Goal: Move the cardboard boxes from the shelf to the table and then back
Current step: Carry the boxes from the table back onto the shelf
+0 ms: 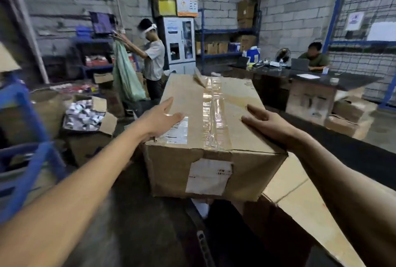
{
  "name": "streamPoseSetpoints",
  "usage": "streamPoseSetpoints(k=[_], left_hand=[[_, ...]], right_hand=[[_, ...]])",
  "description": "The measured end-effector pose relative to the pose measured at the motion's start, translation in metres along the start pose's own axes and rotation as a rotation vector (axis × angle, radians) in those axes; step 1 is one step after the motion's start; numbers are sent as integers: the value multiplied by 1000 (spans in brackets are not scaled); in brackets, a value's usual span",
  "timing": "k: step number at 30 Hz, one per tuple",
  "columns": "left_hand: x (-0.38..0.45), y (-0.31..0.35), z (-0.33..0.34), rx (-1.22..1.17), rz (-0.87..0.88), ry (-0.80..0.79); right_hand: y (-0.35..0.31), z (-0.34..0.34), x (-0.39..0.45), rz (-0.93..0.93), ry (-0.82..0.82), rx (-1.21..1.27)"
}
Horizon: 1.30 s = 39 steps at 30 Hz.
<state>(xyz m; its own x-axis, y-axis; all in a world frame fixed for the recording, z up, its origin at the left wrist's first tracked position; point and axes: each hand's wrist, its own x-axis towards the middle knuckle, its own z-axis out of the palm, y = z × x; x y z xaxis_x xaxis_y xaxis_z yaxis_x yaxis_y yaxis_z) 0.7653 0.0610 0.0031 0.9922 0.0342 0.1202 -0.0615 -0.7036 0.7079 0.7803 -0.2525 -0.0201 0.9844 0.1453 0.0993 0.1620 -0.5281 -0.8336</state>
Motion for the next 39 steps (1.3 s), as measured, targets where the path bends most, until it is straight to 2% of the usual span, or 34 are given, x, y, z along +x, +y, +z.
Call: streamPoseSetpoints(k=[5,9,17,25,30,39], left_hand=[[-100,-54,-68,2,-202,223],[-185,-79,-119,89,-355,441],[-316,-71,-209,260,-554,802],[-379,-70,-294,465,-795,933],[-397,-87,-341,403,-874,1036],[-418,-131,-415,307,-1046,1115]], right_hand=[[-57,90,4,-195,-247,67],[-113,160,-4,-336,-425,61],[-238,272,-25,-631,-628,171],[-344,365,-33,-753,-862,276],[-415,426,-32,-833,-987,332],[-518,538,-34,-906,-1288,311]])
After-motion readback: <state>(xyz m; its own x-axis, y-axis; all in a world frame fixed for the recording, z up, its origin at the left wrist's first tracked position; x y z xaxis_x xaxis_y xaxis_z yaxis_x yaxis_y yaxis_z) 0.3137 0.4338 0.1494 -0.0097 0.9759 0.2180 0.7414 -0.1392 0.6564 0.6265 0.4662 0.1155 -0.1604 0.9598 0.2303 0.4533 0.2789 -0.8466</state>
